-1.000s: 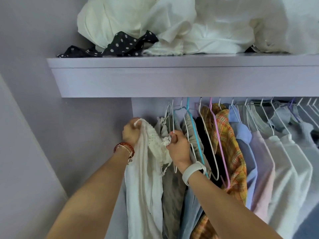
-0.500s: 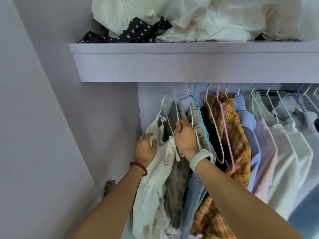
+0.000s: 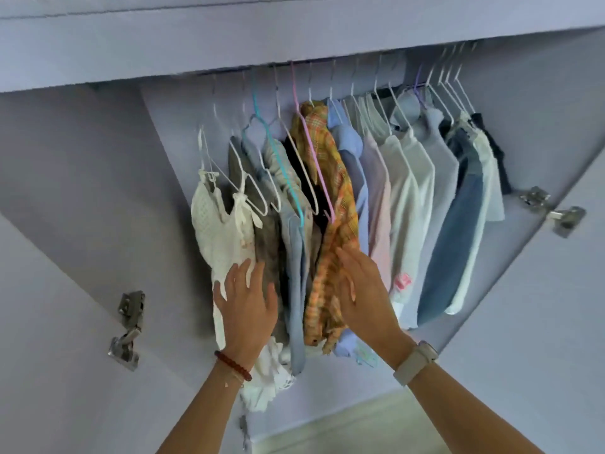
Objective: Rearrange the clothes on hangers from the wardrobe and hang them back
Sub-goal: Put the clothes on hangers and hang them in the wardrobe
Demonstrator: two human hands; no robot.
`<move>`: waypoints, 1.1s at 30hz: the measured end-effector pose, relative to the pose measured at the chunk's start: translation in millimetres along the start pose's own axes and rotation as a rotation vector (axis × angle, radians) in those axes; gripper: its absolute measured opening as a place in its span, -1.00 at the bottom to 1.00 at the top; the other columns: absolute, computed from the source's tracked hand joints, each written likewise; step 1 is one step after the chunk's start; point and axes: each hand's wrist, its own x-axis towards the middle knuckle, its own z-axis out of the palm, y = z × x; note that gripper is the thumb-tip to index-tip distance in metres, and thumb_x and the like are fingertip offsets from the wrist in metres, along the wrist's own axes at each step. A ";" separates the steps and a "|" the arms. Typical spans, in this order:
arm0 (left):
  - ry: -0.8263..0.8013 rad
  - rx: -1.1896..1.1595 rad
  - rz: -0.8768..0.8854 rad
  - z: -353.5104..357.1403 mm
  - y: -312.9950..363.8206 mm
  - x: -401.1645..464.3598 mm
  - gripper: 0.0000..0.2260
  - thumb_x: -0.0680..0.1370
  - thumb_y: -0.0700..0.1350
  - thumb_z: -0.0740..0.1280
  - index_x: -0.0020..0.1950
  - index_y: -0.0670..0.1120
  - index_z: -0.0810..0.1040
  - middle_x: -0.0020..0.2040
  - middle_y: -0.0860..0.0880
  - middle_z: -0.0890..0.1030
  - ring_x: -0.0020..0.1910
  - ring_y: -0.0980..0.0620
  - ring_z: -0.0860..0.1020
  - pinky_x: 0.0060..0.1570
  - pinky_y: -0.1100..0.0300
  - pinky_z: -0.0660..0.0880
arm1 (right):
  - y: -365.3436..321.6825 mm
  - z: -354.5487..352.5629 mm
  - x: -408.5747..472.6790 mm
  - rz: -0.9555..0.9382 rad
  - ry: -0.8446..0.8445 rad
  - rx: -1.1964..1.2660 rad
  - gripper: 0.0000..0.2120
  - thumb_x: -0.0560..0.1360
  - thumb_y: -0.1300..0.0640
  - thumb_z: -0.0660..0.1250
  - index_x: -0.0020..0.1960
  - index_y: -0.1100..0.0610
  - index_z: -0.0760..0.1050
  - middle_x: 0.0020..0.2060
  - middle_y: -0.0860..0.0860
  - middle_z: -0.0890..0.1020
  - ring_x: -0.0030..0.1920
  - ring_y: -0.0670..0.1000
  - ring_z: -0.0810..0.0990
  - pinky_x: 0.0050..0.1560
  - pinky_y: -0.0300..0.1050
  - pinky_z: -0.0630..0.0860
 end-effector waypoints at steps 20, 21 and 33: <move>-0.775 -0.450 1.179 88.3 534.4 -327.2 -0.72 0.41 -0.06 0.16 -0.10 -0.12 0.63 -0.12 -0.04 0.65 -0.19 -0.04 0.64 -0.28 0.10 0.57 | 171.9 -408.5 -481.5 1.208 0.348 -0.496 -0.55 0.43 0.07 0.02 0.08 0.28 0.55 0.04 0.23 0.59 0.09 0.29 0.53 0.11 0.13 0.47; -0.777 -0.473 1.221 86.6 560.8 -344.5 -0.77 0.42 -0.09 0.22 -0.08 -0.12 0.63 -0.09 -0.06 0.65 -0.17 -0.06 0.64 -0.25 0.08 0.57 | 171.2 -425.1 -501.2 1.265 0.403 -0.504 -0.56 0.46 0.09 0.03 0.13 0.29 0.52 0.09 0.23 0.56 0.14 0.28 0.49 0.17 0.09 0.42; -1.117 -0.482 1.570 119.0 793.3 -498.7 -0.74 0.59 -0.10 0.12 0.23 -0.08 0.46 0.24 -0.01 0.47 0.20 -0.02 0.45 0.18 0.05 0.38 | 183.3 -553.8 -653.2 1.724 0.835 -0.562 -0.69 0.57 0.25 0.10 0.28 0.27 0.39 0.26 0.19 0.45 0.28 0.15 0.40 0.26 -0.07 0.30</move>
